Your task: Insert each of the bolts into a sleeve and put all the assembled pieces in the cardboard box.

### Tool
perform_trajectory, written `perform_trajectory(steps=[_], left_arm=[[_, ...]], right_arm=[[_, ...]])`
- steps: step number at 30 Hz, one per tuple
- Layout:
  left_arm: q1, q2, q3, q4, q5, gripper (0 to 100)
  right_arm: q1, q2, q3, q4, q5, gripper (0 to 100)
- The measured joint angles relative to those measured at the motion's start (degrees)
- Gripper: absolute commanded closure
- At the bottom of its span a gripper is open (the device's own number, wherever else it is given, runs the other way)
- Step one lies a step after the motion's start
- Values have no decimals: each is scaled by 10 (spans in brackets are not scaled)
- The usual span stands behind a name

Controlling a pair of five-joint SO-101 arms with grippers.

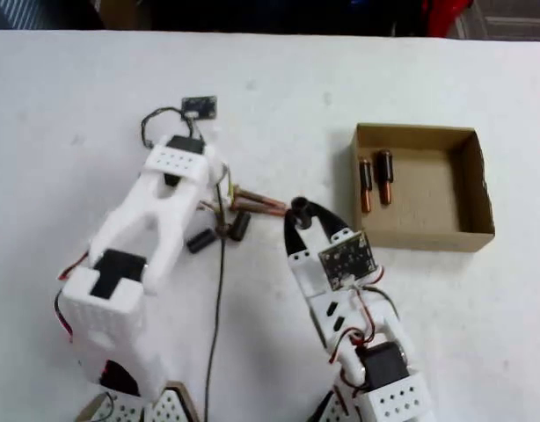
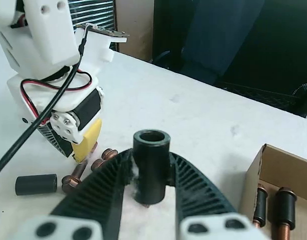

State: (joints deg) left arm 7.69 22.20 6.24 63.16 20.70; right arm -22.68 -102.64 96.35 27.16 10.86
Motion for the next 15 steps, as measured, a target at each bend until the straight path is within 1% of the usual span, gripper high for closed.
perform_trajectory(steps=[12, 15], left_arm=[[13, 18, -31, 0, 0, 894], [18, 25, -63, 23, 0, 894]], right_arm=[[0, 0, 0, 0, 0, 982], [0, 0, 0, 0, 0, 982]])
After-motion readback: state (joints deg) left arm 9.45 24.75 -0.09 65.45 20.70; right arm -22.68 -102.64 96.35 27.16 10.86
